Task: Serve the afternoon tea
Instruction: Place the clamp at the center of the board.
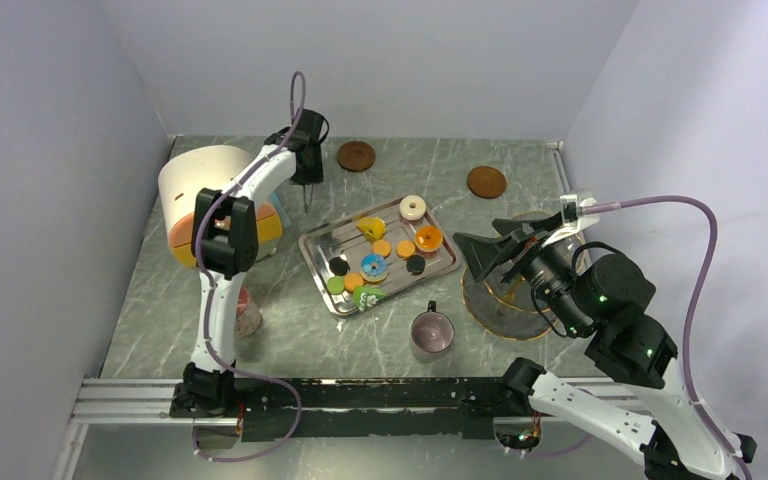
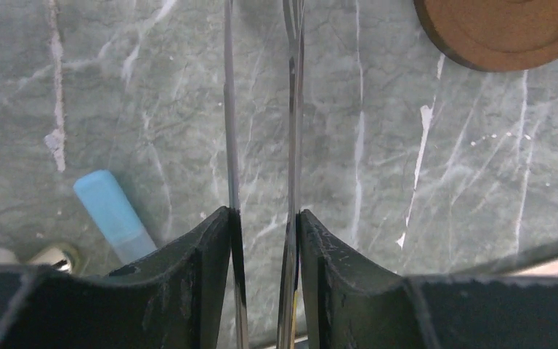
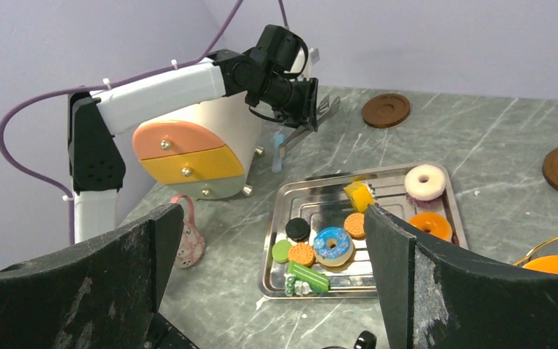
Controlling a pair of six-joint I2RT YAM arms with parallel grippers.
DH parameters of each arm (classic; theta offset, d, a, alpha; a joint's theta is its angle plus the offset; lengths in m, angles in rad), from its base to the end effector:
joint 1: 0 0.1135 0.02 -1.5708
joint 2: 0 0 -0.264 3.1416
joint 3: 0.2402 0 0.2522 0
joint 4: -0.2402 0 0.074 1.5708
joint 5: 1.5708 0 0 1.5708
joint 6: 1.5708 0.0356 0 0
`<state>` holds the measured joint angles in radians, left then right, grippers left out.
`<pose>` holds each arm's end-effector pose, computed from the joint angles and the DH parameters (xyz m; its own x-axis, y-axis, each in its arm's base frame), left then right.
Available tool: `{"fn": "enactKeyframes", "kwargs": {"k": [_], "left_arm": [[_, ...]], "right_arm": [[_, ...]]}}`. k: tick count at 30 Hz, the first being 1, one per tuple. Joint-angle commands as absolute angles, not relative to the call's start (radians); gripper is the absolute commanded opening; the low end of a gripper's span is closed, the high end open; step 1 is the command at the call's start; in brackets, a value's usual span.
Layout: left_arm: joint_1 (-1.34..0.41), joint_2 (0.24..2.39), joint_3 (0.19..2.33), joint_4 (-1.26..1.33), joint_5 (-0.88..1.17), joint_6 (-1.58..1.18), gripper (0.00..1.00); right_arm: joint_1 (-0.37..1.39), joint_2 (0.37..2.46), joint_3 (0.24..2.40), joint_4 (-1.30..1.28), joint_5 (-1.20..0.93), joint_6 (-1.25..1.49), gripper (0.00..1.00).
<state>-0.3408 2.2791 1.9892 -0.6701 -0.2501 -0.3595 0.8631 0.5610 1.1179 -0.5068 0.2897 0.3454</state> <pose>0.4797 -0.1608 0.2126 -0.7896 -0.0816 -0.6082 -0.0937 0.9955 -0.0120 0.0602 0.0547 0.4398 -0.1531 0.3201 -0.9349 -0.5217 0.7773 0.3516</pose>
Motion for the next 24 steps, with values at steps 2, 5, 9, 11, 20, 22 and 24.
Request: {"fn": "enactKeyframes", "kwargs": {"k": [2,5,9,11,20,22,24], "left_arm": [[-0.341,2.34,2.045,-0.637,-0.249,-0.365,0.43],[-0.341,2.358,2.036,-0.629,-0.257,-0.361,0.44],[-0.341,2.377,2.034,-0.623,-0.263,-0.349,0.45],[-0.341,2.378,2.022,-0.613,-0.265,-0.339,0.46],[-0.341,2.398,2.024,-0.619,-0.278,-0.326,0.57],[-0.341,2.391,2.007,-0.61,-0.274,-0.326,0.59],[-0.341,2.386,1.997,-0.602,-0.27,-0.325,0.61]], "right_arm": [[0.863,0.565,1.126,-0.506,0.322,0.309,1.0],[0.863,0.57,1.118,-0.501,0.317,0.305,1.0],[0.863,0.588,1.117,-0.504,0.3,0.302,1.0],[0.862,0.593,1.12,-0.504,0.297,0.296,1.0],[0.862,0.597,1.118,-0.502,0.302,0.29,1.0],[0.863,0.595,1.115,-0.499,0.305,0.29,1.0],[0.863,0.595,1.111,-0.496,0.305,0.291,1.0]]}}
